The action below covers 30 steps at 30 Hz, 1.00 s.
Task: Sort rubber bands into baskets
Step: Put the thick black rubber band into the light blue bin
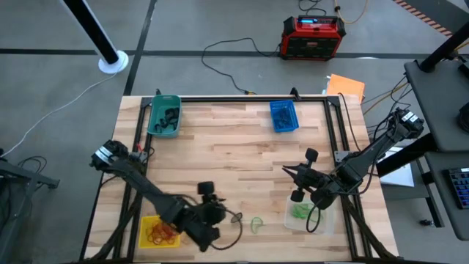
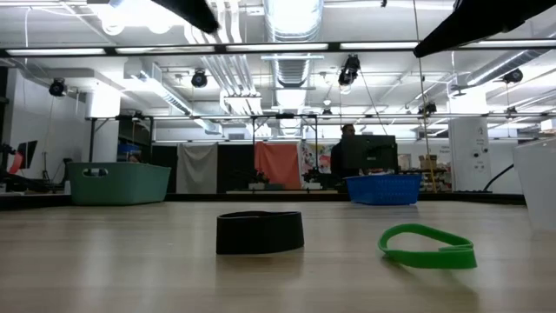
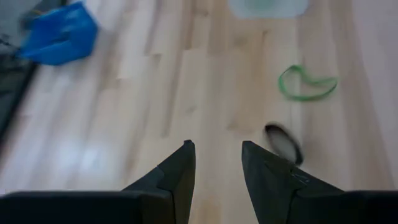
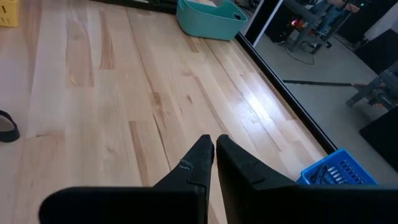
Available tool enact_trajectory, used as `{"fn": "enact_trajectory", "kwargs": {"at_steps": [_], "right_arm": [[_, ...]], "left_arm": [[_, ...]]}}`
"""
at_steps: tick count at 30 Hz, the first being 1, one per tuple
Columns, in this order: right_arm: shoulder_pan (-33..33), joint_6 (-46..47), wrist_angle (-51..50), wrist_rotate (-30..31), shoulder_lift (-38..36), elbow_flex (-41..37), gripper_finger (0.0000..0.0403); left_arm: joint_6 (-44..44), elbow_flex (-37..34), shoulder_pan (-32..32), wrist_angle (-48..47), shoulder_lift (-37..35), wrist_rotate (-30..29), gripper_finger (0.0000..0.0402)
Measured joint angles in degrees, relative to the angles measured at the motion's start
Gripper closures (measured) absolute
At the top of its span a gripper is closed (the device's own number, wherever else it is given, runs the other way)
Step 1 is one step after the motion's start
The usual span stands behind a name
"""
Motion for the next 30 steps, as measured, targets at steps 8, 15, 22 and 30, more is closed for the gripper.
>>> {"fn": "enact_trajectory", "kwargs": {"at_steps": [8, 15, 22, 30], "right_arm": [[0.0, 0.0, 0.6, 0.0, 0.0, 0.0, 0.0385], [0.0, 0.0, 0.9, 0.0, 0.0, 0.0, 0.0385], [0.0, 0.0, 0.9, 0.0, 0.0, 0.0, 0.0385], [0.0, 0.0, 1.0, 0.0, 0.0, 0.0, 0.0385]], "left_arm": [[4.1, -8.1, 4.5, 19.7, 3.0, 12.5, 0.0285], [3.3, -15.3, 6.7, 32.5, 3.1, 18.1, 0.0278], [1.4, -20.0, 7.4, 41.5, 3.2, 20.8, 0.0263], [0.3, -21.4, 8.5, 47.3, 6.6, 24.2, 0.0262]]}}
